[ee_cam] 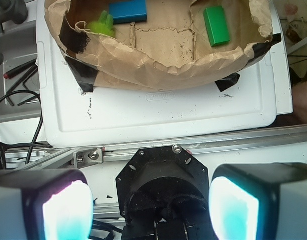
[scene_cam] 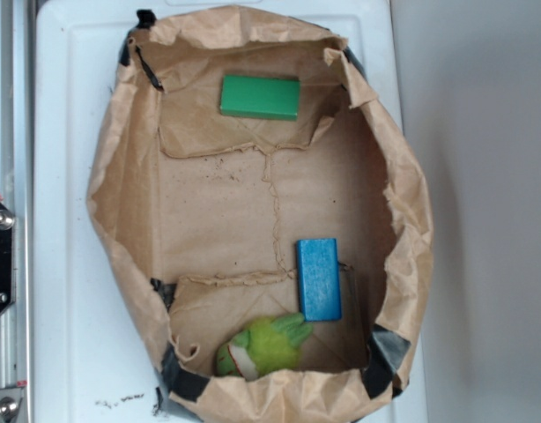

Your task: Grab the green block.

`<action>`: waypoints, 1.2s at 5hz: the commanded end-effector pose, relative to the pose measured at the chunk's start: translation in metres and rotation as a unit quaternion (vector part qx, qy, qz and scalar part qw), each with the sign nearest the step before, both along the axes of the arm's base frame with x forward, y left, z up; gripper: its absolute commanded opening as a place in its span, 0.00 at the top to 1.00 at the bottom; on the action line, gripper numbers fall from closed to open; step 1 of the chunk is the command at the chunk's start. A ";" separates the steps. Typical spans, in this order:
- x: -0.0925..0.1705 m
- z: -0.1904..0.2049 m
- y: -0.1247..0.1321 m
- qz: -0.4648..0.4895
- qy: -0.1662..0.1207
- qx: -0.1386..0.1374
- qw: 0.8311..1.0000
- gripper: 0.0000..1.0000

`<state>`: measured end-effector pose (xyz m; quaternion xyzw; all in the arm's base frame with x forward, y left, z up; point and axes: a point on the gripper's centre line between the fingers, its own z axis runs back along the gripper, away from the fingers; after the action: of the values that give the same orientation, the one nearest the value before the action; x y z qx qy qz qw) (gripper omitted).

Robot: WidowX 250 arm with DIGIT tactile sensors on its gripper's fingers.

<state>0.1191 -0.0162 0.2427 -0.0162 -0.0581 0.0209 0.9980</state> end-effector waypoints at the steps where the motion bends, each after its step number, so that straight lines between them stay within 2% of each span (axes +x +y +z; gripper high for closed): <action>1: 0.000 0.000 0.000 0.000 0.000 0.000 1.000 0.00; 3: 0.046 -0.035 0.042 0.011 -0.032 0.016 0.999 0.00; 4: 0.064 -0.050 0.055 0.012 -0.033 0.023 0.999 0.00; 5: 0.090 -0.061 0.057 0.018 -0.037 0.033 0.999 0.00; 6: 0.121 -0.068 0.045 0.019 -0.039 0.042 0.998 0.00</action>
<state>0.2341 0.0272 0.1589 0.0169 -0.0705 0.0446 0.9964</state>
